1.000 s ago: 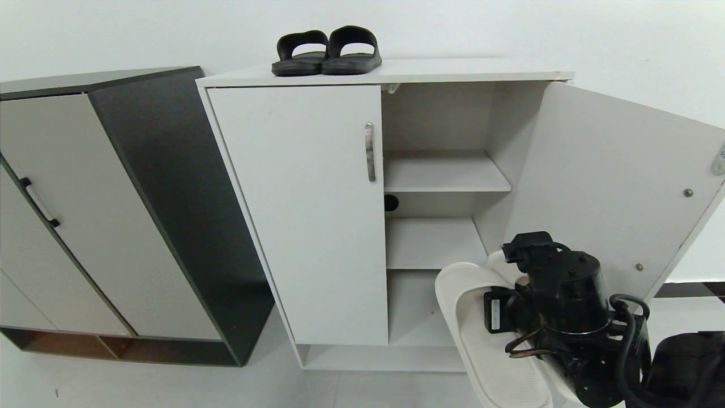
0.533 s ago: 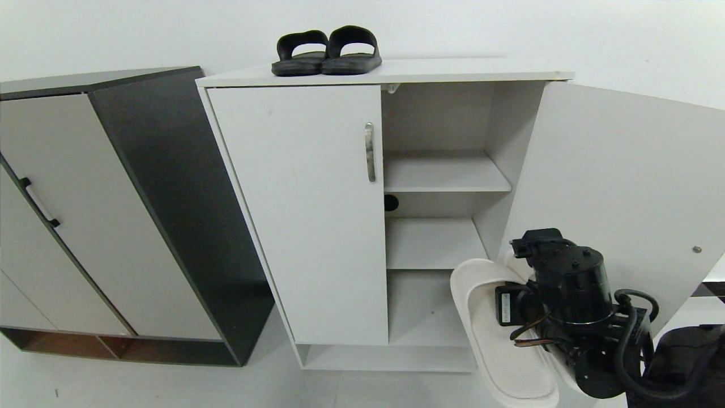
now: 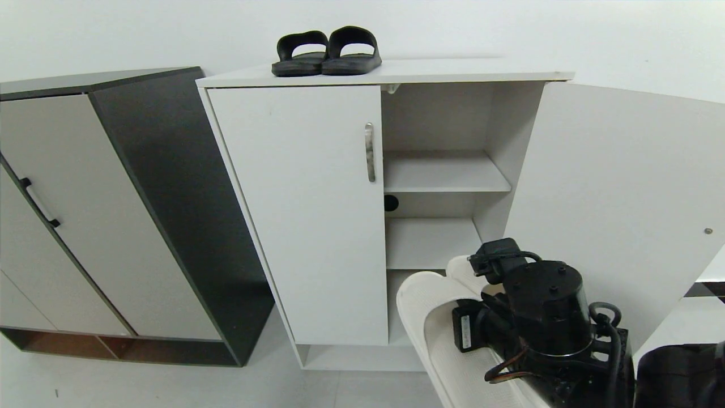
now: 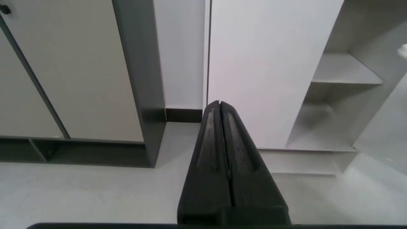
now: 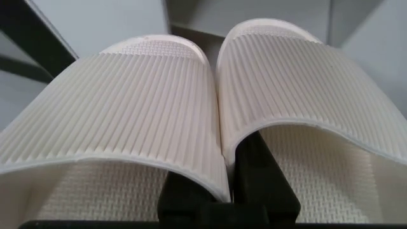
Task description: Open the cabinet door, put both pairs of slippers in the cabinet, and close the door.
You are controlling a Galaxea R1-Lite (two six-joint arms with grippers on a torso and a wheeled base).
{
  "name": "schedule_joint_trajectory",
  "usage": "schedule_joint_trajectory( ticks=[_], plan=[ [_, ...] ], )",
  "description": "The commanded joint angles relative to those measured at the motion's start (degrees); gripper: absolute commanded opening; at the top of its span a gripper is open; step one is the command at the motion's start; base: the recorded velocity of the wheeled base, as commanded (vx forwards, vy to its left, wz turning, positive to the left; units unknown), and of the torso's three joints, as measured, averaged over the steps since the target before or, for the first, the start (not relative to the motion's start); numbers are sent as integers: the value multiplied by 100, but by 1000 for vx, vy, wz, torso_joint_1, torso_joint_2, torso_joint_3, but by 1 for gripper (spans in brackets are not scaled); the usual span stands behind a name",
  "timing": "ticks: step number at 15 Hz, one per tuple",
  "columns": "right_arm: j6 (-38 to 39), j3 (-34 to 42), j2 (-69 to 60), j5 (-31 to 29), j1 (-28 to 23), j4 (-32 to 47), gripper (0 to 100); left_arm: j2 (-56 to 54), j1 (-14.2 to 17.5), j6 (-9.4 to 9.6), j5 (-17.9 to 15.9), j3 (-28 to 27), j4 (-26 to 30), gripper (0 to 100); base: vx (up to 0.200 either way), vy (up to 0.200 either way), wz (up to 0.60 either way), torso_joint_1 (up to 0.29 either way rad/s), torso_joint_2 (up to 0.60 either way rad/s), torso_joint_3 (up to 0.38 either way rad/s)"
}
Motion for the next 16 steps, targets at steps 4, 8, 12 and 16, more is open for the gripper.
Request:
schedule_joint_trajectory(
  ticks=[4,8,12,16],
  plan=[
    [322,-402,728,-353,229,-60,0,7,1,7,4,0,-1,0,0,0,0,0,0,0],
    [533,-622,1079,-467,167,-68,0,7,1,7,13,0,-1,0,0,0,0,0,0,0],
    [533,-543,1088,-476,193,-68,0,7,1,-2,13,0,-1,0,0,-150,0,2,1,2],
    [550,-464,1088,-484,193,-77,0,7,1,-11,4,0,-1,0,0,0,0,0,0,0]
  ],
)
